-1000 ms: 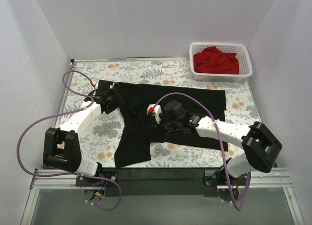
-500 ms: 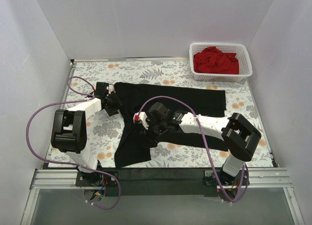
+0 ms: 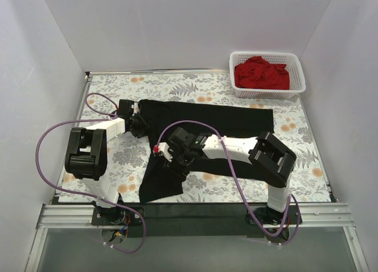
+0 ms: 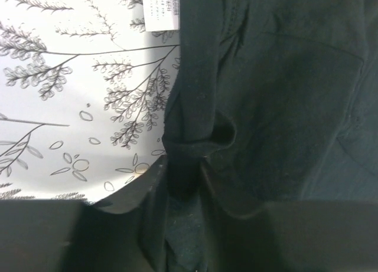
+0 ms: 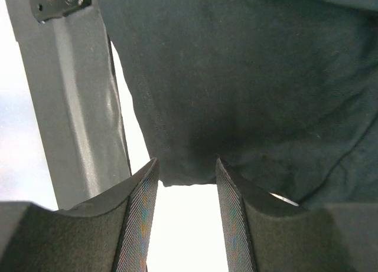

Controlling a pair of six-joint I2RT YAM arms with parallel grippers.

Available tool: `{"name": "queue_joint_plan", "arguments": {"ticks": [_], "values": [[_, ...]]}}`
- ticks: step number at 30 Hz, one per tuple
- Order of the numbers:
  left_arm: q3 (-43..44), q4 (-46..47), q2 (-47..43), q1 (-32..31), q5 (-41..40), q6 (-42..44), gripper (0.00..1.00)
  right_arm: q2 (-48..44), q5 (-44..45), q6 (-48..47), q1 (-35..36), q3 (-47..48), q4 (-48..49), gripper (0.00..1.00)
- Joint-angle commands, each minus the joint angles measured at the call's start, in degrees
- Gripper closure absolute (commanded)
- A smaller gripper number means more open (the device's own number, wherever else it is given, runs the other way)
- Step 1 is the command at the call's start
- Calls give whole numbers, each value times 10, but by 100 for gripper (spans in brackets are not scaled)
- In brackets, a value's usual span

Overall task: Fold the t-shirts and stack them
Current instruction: Fold the tshirt

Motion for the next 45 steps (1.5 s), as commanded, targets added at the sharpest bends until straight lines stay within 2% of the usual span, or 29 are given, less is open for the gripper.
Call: {"name": "queue_joint_plan", "arguments": {"ticks": [1, 7, 13, 18, 24, 29, 32, 36, 38, 45], "values": [[19, 10, -5, -5, -1, 2, 78, 17, -15, -17, 5, 34, -41, 57], [31, -3, -15, -5, -31, 19, 95, 69, -16, -29, 8, 68, -95, 58], [73, -52, -31, -5, -80, 60, 95, 114, -9, -51, 9, 89, -158, 60], [116, -100, -32, -5, -150, 97, 94, 128, 10, -75, 9, 68, -211, 62], [140, -138, -21, -4, -230, 124, 92, 100, -8, -90, 9, 15, -235, 62], [161, -166, 8, 5, -288, 142, 92, 80, -23, -111, 9, 19, -263, 62], [180, -174, 27, 11, -319, 152, 89, 76, -17, -122, 9, 24, -281, 62], [204, -178, 39, 15, -324, 162, 85, 77, -20, -125, 9, 29, -290, 62], [206, -171, 41, 20, -298, 160, 81, 76, -22, -127, 9, 39, -291, 62], [166, -165, 31, 34, -266, 134, 74, 85, -23, -126, 9, 77, -291, 62]]}}
